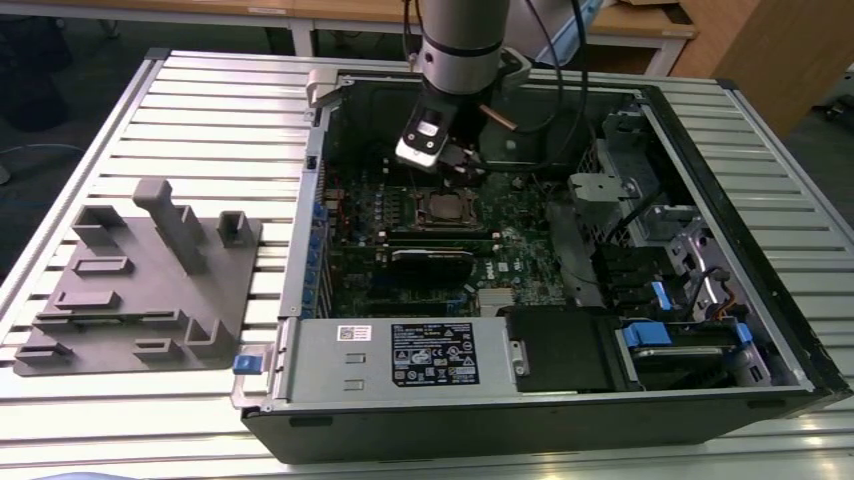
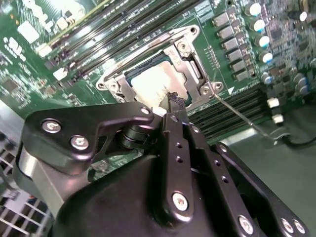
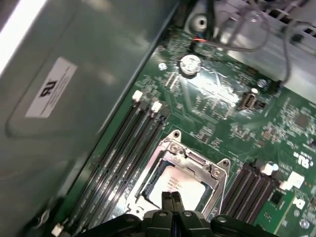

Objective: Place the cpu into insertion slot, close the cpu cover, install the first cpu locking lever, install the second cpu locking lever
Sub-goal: 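Close the cpu cover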

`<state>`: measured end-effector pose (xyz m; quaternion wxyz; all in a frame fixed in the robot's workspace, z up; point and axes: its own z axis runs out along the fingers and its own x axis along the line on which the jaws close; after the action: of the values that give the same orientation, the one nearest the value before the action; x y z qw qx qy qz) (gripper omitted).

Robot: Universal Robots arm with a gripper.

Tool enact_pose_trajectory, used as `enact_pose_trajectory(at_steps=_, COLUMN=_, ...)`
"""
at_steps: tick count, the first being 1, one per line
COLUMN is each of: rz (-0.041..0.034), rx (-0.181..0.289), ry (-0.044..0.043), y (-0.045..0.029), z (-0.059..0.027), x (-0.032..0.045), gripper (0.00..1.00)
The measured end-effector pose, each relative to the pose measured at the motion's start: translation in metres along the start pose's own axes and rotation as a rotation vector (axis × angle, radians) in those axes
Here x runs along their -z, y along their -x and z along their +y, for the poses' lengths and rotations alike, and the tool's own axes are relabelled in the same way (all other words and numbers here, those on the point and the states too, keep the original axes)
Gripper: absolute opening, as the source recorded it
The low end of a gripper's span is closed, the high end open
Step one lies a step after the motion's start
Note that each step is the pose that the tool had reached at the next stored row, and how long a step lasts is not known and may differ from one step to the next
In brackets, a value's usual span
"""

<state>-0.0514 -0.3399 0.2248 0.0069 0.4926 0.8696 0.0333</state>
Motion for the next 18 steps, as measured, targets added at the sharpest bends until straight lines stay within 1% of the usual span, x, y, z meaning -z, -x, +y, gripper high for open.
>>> enact_pose_trajectory(at_steps=8, rz=0.0095, rx=0.146, ry=-0.0031, y=0.0000, z=-0.0001, x=-0.0014, gripper=0.11)
enact_pose_trajectory(at_steps=10, rz=0.0113, rx=0.175, ry=-0.0038, y=0.0000, z=-0.0001, x=-0.0015, gripper=0.11)
enact_pose_trajectory(at_steps=18, rz=0.0117, rx=0.180, ry=-0.0037, y=0.0000, z=-0.0001, x=-0.0016, gripper=0.11)
